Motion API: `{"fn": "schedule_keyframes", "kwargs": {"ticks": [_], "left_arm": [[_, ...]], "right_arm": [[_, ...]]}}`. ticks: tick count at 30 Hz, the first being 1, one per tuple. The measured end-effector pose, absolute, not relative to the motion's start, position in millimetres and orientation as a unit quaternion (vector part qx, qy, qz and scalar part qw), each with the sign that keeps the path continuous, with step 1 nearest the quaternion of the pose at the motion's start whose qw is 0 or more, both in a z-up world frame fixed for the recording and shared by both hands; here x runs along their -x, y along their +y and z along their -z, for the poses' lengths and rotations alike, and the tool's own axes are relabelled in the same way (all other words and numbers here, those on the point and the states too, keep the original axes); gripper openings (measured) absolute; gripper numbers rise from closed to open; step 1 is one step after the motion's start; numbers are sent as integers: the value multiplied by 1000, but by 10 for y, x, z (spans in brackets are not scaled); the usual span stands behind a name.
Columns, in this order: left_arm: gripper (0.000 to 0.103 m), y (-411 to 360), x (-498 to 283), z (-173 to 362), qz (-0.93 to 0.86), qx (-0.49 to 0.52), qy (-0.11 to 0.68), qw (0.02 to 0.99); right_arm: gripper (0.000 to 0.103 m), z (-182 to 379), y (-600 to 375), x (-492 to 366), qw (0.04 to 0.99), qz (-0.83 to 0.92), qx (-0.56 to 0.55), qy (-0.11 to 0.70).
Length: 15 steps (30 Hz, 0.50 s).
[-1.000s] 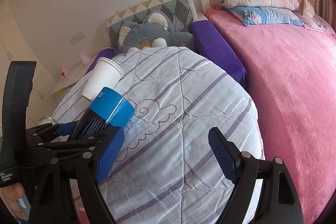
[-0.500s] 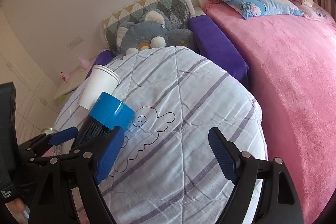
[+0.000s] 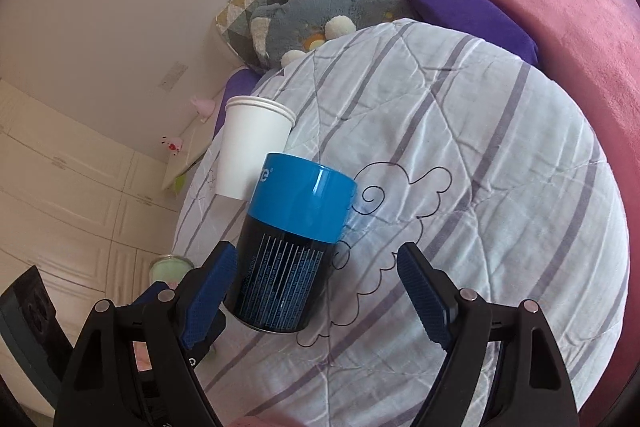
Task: Flip cup upright
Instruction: 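Grasp the cup's black base with the right gripper while the left gripper releases it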
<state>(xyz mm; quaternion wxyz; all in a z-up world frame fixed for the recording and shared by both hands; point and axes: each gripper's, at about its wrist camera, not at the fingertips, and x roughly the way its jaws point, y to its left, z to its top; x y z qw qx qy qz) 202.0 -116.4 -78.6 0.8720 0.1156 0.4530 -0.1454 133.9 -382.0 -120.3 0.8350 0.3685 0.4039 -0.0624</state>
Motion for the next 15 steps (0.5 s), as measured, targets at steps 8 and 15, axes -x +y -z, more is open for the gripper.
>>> {"fn": "schedule_keyframes", "kwargs": {"ticks": [8, 15], "left_arm": [[94, -1091, -2108, 893, 155, -109, 467, 863], [100, -1114, -2156, 940, 175, -102, 471, 858]], "right_arm": [[84, 1252, -3761, -1541, 822, 66, -390, 410], [84, 1374, -3722, -1756, 816, 59, -398, 416]]}}
